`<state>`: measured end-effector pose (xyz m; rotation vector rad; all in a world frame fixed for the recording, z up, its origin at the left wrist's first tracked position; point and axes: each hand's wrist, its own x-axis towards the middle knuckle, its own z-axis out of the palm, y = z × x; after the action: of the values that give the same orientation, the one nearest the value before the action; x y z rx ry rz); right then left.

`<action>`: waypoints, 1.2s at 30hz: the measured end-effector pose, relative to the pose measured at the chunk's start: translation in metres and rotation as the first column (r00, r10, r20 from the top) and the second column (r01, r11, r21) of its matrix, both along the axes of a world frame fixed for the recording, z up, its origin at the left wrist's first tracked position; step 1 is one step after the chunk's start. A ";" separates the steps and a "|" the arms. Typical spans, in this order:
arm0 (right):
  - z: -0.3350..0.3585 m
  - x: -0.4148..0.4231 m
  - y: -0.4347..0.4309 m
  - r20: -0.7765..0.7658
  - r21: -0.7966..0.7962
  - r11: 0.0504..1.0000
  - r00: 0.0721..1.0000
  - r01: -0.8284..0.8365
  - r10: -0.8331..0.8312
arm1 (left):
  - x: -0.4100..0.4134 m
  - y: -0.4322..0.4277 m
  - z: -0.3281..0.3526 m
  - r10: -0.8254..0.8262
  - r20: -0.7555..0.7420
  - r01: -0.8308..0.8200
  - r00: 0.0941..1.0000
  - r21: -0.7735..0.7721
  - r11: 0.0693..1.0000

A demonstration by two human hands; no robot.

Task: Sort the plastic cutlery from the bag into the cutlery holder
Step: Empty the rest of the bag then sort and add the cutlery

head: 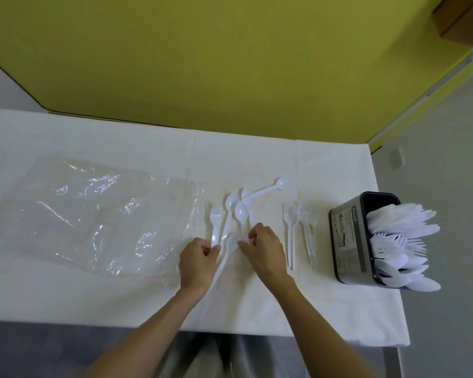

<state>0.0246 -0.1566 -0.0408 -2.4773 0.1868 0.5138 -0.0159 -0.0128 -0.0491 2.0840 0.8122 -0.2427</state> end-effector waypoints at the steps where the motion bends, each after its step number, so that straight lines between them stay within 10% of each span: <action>1: -0.001 0.000 0.002 0.008 0.007 1.000 1.000 0.021 -0.021 | -0.001 0.002 0.000 0.023 -0.004 -0.023 1.000 -0.015 1.000; 15: 0.012 -0.002 -0.039 0.191 0.158 0.882 0.862 0.444 -0.469 | 0.011 -0.037 0.019 -0.195 0.082 0.207 0.977 -0.178 0.962; 25: 0.011 -0.021 -0.081 0.258 0.092 0.874 0.836 0.477 -0.484 | 0.033 -0.093 0.017 -0.304 0.069 0.311 0.950 -0.165 0.936; 30: 0.004 -0.008 -0.068 0.340 -0.007 0.971 0.914 0.238 -0.222 | -0.003 -0.071 0.010 -0.304 0.065 0.296 0.950 0.113 0.948; 36: 0.010 0.046 -0.036 0.265 -0.321 0.930 0.926 -0.180 0.271 | -0.014 -0.057 -0.001 -0.316 0.082 0.312 0.945 0.057 0.948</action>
<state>0.0708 -0.1923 -0.0307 -2.8487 -0.1660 0.1974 -0.0304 -0.0695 -0.0504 2.2437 0.4310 -0.3030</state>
